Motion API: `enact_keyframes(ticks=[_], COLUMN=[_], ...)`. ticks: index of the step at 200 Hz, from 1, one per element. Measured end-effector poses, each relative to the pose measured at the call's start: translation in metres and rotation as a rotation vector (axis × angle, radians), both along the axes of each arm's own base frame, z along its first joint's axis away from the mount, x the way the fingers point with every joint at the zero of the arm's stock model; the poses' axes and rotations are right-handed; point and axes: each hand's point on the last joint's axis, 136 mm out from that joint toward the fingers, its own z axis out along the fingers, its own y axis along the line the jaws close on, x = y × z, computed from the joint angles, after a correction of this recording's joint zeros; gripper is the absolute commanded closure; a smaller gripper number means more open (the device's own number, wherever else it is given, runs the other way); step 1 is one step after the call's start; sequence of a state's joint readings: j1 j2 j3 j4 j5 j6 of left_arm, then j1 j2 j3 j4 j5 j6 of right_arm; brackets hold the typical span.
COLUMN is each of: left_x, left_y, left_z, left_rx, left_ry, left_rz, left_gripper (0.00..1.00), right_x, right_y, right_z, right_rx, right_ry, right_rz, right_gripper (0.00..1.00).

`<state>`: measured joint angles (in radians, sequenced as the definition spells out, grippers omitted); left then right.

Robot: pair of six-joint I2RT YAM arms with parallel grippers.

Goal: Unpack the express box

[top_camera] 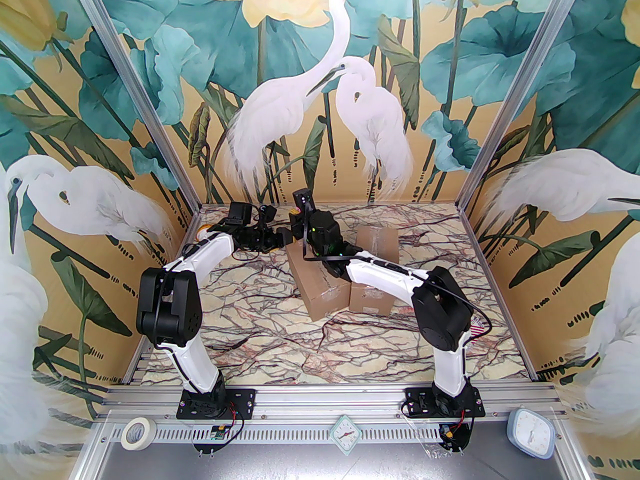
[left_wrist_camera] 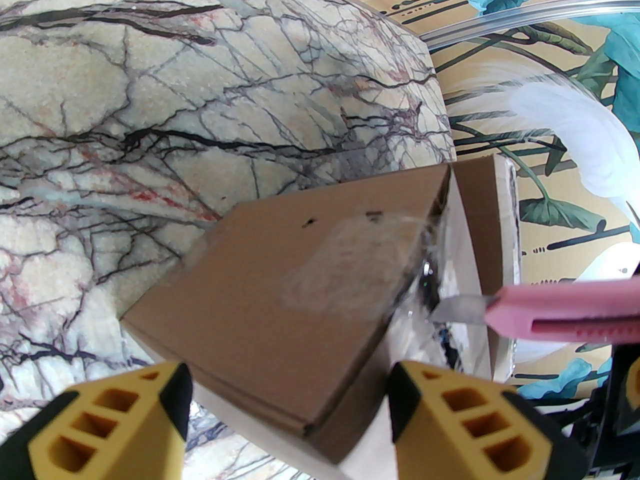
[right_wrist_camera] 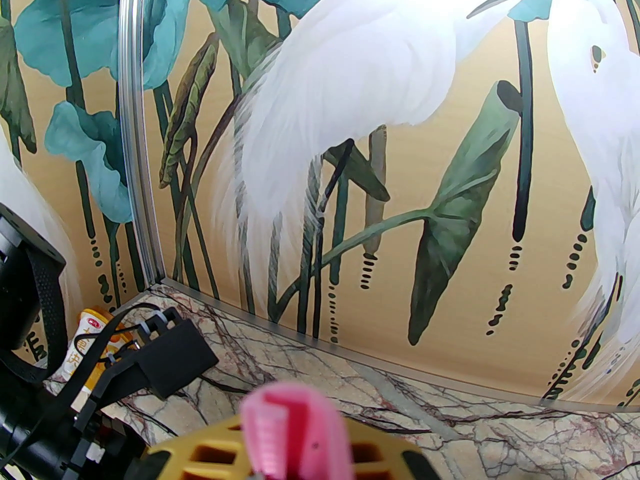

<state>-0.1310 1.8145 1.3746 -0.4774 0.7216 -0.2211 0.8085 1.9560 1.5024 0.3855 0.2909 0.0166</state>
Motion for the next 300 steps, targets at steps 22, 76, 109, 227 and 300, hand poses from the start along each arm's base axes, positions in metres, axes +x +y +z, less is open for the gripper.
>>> enact_keyframes(ticks=[22, 76, 109, 227, 300], left_x=[0.000, 0.000, 0.000, 0.000, 0.001], left_y=[0.000, 0.000, 0.000, 0.000, 0.000], left_z=[0.000, 0.000, 0.000, -0.002, -0.002], left_rx=[0.000, -0.001, -0.001, -0.001, -0.006], left_ry=[0.001, 0.002, 0.002, 0.006, 0.007], left_rz=[0.000, 0.001, 0.002, 0.002, 0.002], left_gripper=[0.32, 0.32, 0.34, 0.34, 0.36], right_x=[-0.002, -0.004, -0.005, 0.001, 0.002], right_y=[0.002, 0.003, 0.003, 0.009, 0.010], right_z=[0.000, 0.000, 0.002, 0.000, -0.001], right_rx=[-0.025, -0.065, -0.062, -0.072, -0.075], right_ry=[-0.014, -0.040, -0.066, -0.115, -0.118], right_rz=[-0.008, -0.010, -0.006, -0.006, -0.008], right_gripper=[0.98, 0.98, 0.98, 0.98, 0.99])
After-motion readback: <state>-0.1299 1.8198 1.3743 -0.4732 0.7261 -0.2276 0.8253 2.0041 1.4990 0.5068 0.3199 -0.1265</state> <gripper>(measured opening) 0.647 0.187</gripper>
